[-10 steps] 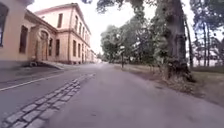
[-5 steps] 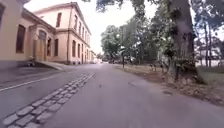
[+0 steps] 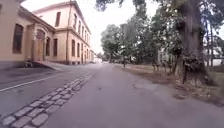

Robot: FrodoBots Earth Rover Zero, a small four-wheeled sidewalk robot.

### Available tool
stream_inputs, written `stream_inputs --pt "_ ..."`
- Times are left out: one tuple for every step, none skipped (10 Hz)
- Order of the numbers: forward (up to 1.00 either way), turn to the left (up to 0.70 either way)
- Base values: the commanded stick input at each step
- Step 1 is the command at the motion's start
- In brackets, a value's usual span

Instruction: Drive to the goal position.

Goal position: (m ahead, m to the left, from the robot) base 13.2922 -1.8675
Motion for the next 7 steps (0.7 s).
stream_inputs --pt "0.85 0.01" --pt "0.85 0.01" --pt "0.85 0.01" --pt "0.85 0.01" --pt "0.85 0.01" --pt "0.85 0.01" --pt "0.85 0.01"
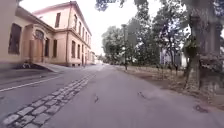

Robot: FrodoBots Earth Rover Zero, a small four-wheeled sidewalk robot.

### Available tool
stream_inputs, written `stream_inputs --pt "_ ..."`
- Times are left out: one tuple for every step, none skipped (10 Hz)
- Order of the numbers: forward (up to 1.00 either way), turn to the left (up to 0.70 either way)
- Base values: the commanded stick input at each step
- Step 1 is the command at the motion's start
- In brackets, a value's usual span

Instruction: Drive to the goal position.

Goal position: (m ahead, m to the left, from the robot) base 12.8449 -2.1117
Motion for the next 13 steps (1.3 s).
stream_inputs --pt "0.85 0.01" --pt "0.85 0.01" --pt "0.85 0.01" --pt "0.85 0.01" --pt "0.85 0.01" --pt "0.85 0.01" --pt "0.85 0.01" --pt "0.85 0.01" --pt "0.85 0.01" --pt "0.85 0.01" --pt "0.85 0.01" --pt "0.85 0.01" --pt "0.85 0.01"
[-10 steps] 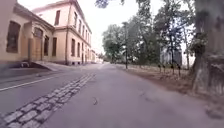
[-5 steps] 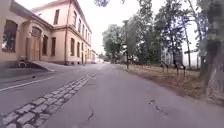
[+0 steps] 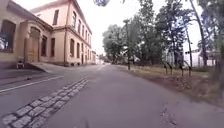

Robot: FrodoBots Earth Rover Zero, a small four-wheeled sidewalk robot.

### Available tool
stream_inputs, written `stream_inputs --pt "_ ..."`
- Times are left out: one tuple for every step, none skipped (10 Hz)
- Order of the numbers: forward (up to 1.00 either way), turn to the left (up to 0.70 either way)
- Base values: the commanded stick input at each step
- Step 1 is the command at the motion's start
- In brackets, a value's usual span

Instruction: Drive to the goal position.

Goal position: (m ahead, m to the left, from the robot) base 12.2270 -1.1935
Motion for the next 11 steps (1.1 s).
stream_inputs --pt "0.85 0.01" --pt "0.85 0.01" --pt "0.85 0.01" --pt "0.85 0.01" --pt "0.85 0.01" --pt "0.85 0.01" --pt "0.85 0.01" --pt "0.85 0.01" --pt "0.85 0.01" --pt "0.85 0.01" --pt "0.85 0.01"
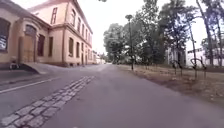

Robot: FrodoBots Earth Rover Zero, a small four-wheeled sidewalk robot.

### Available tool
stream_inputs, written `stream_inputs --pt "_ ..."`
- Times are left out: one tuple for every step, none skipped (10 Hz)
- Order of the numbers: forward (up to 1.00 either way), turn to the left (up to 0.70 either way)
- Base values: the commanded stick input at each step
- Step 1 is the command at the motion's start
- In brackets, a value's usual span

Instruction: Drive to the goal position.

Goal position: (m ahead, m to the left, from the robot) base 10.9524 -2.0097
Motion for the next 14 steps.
stream_inputs --pt "0.85 0.01" --pt "0.85 0.01" --pt "0.85 0.01" --pt "0.85 0.01" --pt "0.85 0.01" --pt "0.85 0.01" --pt "0.85 0.01" --pt "0.85 0.01" --pt "0.85 0.01" --pt "0.85 0.01" --pt "0.85 0.01" --pt "0.85 0.01" --pt "0.85 0.01" --pt "0.85 0.01"
